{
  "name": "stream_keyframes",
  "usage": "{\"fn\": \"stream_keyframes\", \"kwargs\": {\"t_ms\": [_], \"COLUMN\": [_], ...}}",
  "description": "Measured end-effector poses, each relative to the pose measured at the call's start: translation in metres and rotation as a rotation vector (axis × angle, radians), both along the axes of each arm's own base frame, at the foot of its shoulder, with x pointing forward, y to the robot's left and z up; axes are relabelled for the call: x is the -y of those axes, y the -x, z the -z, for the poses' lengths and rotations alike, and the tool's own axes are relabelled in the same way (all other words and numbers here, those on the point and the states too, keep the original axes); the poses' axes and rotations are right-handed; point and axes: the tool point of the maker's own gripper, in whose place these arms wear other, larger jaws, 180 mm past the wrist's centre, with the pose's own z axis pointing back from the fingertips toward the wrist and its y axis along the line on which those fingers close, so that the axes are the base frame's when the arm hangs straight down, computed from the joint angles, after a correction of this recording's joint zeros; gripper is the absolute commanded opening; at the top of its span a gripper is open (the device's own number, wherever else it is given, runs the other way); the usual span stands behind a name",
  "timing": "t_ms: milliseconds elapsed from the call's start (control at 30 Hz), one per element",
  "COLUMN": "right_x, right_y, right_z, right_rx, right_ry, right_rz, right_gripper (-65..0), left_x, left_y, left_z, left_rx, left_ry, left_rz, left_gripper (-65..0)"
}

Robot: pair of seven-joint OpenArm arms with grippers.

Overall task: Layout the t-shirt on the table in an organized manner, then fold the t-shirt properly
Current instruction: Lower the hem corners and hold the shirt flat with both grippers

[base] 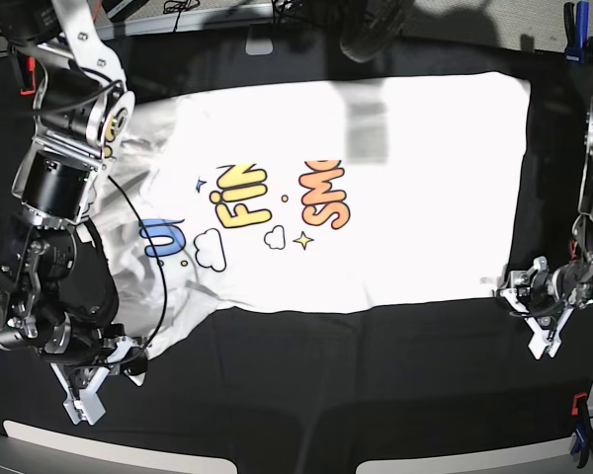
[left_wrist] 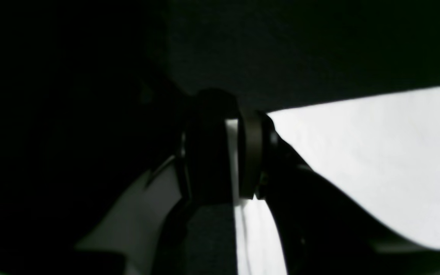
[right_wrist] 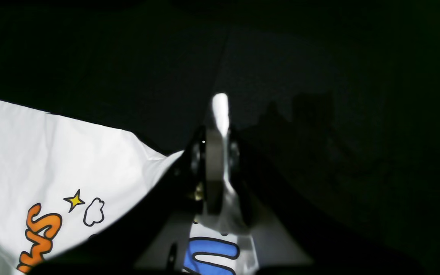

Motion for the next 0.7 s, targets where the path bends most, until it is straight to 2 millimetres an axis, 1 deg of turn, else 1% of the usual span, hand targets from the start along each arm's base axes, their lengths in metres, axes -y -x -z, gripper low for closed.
{"fn": "stream_keyframes", "kwargs": {"t_ms": [33, 133, 200, 333, 467, 600, 700], "right_x": [0.000, 0.000, 0.000, -0.001, -0.001, -0.003, -0.004], "right_y": [0.000, 0.000, 0.000, 0.002, 0.002, 0.003, 0.003], "right_z": [0.000, 0.000, 0.000, 0.002, 0.002, 0.002, 0.002], "right_rx": [0.000, 0.000, -0.003, -0.015, -0.015, -0.020, -0.021], "right_ry": [0.000, 0.000, 0.000, -0.001, -0.001, -0.016, -0.018], "right_rz": [0.000, 0.000, -0.001, -0.004, -0.004, -0.012, -0.014], "right_gripper": [-65.0, -65.0, -65.0, -65.0, -65.0, -65.0, -65.0], "left_x": [0.001, 0.015, 0.017, 0.013, 0.007, 0.006, -0.001], "left_y": [0.002, 0.013, 0.015, 0.014, 0.007, 0.010, 0.016], "left_z": [0.002, 0.004, 0.006, 0.005, 0.003, 0.008, 0.014], "left_rx": [-0.017, -0.063, -0.081, -0.074, -0.039, -0.046, -0.060], "left_ry": [0.003, 0.047, 0.046, 0.039, 0.029, 0.034, 0.041], "left_rz": [0.005, 0.083, 0.087, 0.082, 0.038, 0.026, 0.001], "left_gripper": [-46.8, -42.2, -41.5, -41.4, -41.4, -41.4, -41.4]}}
